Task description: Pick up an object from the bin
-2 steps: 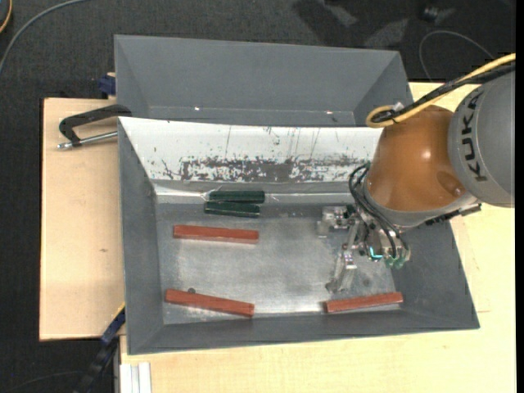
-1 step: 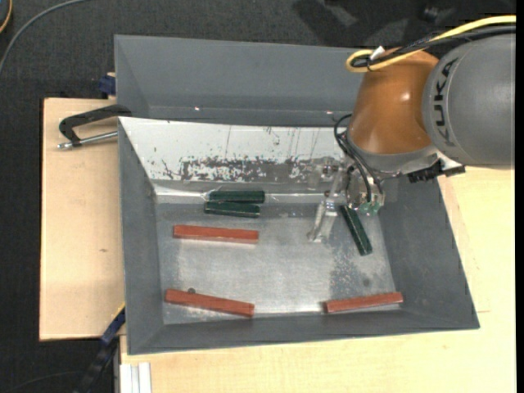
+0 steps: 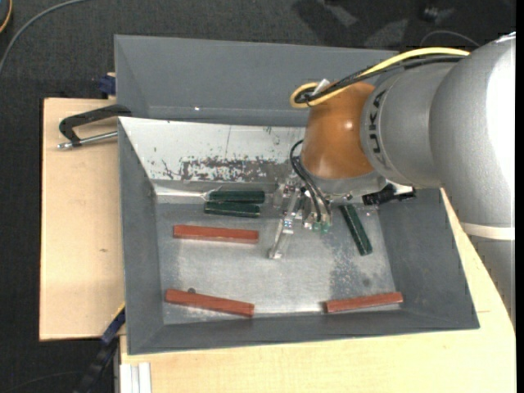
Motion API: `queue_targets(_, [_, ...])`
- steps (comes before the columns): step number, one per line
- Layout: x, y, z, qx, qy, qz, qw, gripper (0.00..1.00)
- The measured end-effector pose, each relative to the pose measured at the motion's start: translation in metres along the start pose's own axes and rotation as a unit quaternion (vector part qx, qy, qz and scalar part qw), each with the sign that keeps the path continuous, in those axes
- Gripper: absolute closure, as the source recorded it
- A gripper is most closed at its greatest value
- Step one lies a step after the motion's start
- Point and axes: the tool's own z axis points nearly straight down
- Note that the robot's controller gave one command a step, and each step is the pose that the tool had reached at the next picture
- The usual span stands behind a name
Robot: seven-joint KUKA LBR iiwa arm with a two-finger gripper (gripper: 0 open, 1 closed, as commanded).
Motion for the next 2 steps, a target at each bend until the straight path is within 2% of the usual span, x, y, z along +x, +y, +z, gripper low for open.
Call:
queue_targets(1, [0.0302, 0.0934, -0.0044, -0.002, -0.0036, -0.027, 0.9996, 0.0])
queue_targets(2, [0.028, 0.0882, -0.0046, 0.0, -0.0043, -0.024, 0.9997, 1.0])
